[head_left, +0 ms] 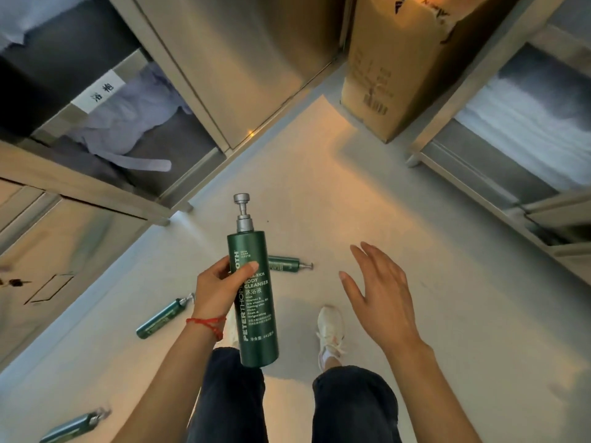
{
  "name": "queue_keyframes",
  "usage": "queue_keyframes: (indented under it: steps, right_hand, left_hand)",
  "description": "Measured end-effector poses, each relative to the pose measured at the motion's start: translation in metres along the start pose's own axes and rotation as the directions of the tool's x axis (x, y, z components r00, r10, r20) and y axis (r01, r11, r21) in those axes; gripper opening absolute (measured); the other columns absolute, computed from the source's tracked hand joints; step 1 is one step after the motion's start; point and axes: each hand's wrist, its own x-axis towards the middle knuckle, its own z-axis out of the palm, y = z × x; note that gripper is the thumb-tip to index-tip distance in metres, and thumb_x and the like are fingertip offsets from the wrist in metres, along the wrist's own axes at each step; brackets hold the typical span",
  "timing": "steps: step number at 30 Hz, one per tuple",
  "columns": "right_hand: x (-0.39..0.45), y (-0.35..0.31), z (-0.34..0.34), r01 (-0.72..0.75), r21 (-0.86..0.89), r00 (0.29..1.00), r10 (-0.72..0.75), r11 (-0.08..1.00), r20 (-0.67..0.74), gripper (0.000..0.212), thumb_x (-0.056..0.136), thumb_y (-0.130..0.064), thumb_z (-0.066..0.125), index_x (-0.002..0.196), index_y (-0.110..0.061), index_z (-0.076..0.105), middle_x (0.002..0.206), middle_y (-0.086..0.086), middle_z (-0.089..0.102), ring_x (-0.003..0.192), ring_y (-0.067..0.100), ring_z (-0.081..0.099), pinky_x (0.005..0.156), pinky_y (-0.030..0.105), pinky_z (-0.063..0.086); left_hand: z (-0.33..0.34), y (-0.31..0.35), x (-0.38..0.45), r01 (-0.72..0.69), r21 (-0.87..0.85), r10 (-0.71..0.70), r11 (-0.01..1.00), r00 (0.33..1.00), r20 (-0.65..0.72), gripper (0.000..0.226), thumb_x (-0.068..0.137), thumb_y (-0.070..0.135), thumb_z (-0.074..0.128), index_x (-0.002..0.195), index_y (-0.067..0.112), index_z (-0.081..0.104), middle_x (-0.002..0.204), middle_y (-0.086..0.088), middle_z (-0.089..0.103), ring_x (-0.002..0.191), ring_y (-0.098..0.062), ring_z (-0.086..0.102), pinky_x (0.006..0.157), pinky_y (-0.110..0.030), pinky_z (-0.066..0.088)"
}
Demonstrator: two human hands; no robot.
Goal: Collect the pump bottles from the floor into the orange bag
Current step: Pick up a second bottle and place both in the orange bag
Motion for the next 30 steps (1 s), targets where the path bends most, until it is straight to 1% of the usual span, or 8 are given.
queue_keyframes:
  steps: [5, 9, 15, 19, 22, 25, 28, 30]
  right_hand:
    - [0.022, -0.015, 0.046, -0.137, 0.065, 0.990, 0.140, 0.988, -0.034, 0.047, 0.092, -0.034, 0.049, 0.135, -0.016, 0.042, 0.143, 0.009, 0.042, 0.132, 0.025, 0.037, 0.109, 0.033, 0.020]
    - [0.039, -0.034, 0.111, -0.283, 0.162, 0.951, 0.298, 0.945, -0.078, 0.046, 0.090, -0.029, 0.054, 0.132, -0.012, 0.046, 0.140, 0.013, 0.046, 0.130, 0.028, 0.041, 0.107, 0.037, 0.025]
    - [0.064, -0.050, 0.218, -0.455, 0.375, 0.864, 0.503, 0.808, -0.035, 0.046, 0.091, -0.027, 0.052, 0.132, -0.008, 0.045, 0.138, 0.015, 0.048, 0.128, 0.027, 0.042, 0.108, 0.043, 0.032]
    - [0.084, -0.038, 0.283, -0.535, 0.480, 0.808, 0.587, 0.695, 0.051, 0.046, 0.091, -0.029, 0.051, 0.132, -0.010, 0.045, 0.137, 0.011, 0.049, 0.127, 0.024, 0.042, 0.106, 0.036, 0.032]
    - [0.103, -0.016, 0.339, -0.627, 0.596, 0.693, 0.709, 0.502, 0.131, 0.043, 0.090, -0.034, 0.053, 0.128, -0.013, 0.050, 0.133, 0.007, 0.053, 0.122, 0.022, 0.048, 0.101, 0.033, 0.036]
    - [0.129, 0.015, 0.405, -0.745, 0.639, 0.489, 0.808, 0.192, 0.327, 0.045, 0.087, -0.039, 0.055, 0.122, -0.011, 0.054, 0.125, 0.010, 0.060, 0.115, 0.024, 0.054, 0.098, 0.031, 0.037]
    - [0.159, 0.043, 0.467, -0.704, 0.690, 0.293, 0.815, -0.169, 0.499, 0.055, 0.080, -0.047, 0.062, 0.115, -0.005, 0.059, 0.114, 0.016, 0.065, 0.108, 0.030, 0.059, 0.099, 0.042, 0.043]
    - [0.179, 0.059, 0.504, -0.657, 0.704, 0.253, 0.801, -0.269, 0.543, 0.056, 0.076, -0.049, 0.065, 0.108, -0.003, 0.063, 0.103, 0.015, 0.066, 0.097, 0.028, 0.061, 0.096, 0.041, 0.044]
  left_hand:
    - [-0.018, -0.005, 0.056, 0.024, 0.096, -0.035, 0.995, 0.993, 0.112, 0.018, 0.069, 0.018, 0.073, 0.086, 0.024, 0.069, 0.080, 0.002, 0.070, 0.070, -0.012, 0.065, 0.063, -0.026, 0.049]
    - [-0.040, -0.024, 0.119, 0.018, 0.208, -0.068, 0.978, 0.970, 0.234, 0.016, 0.068, 0.016, 0.074, 0.076, 0.029, 0.070, 0.072, 0.009, 0.073, 0.066, -0.007, 0.068, 0.057, -0.017, 0.051]
    - [-0.058, -0.064, 0.210, -0.019, 0.362, -0.113, 0.932, 0.933, 0.341, 0.015, 0.068, 0.018, 0.075, 0.076, 0.030, 0.071, 0.077, 0.007, 0.073, 0.070, -0.009, 0.068, 0.062, -0.021, 0.050]
    - [-0.047, -0.105, 0.263, -0.022, 0.422, -0.142, 0.906, 0.925, 0.353, 0.013, 0.070, 0.017, 0.073, 0.076, 0.027, 0.069, 0.080, 0.001, 0.070, 0.069, -0.013, 0.065, 0.065, -0.026, 0.049]
    - [-0.034, -0.139, 0.305, -0.036, 0.463, -0.158, 0.886, 0.915, 0.372, 0.013, 0.070, 0.018, 0.073, 0.077, 0.028, 0.069, 0.081, 0.002, 0.070, 0.068, -0.010, 0.065, 0.065, -0.026, 0.048]
    - [-0.024, -0.175, 0.349, -0.048, 0.486, -0.158, 0.873, 0.914, 0.374, 0.013, 0.070, 0.018, 0.073, 0.075, 0.030, 0.070, 0.081, 0.002, 0.071, 0.070, -0.011, 0.065, 0.069, -0.028, 0.050]
    - [-0.023, -0.211, 0.388, -0.049, 0.506, -0.166, 0.861, 0.913, 0.371, 0.010, 0.067, 0.025, 0.074, 0.072, 0.033, 0.071, 0.075, 0.006, 0.073, 0.072, -0.014, 0.066, 0.073, -0.032, 0.050]
    - [-0.025, -0.234, 0.410, -0.056, 0.522, -0.177, 0.851, 0.905, 0.386, 0.011, 0.062, 0.032, 0.075, 0.073, 0.035, 0.072, 0.070, 0.009, 0.074, 0.073, -0.015, 0.067, 0.075, -0.034, 0.051]
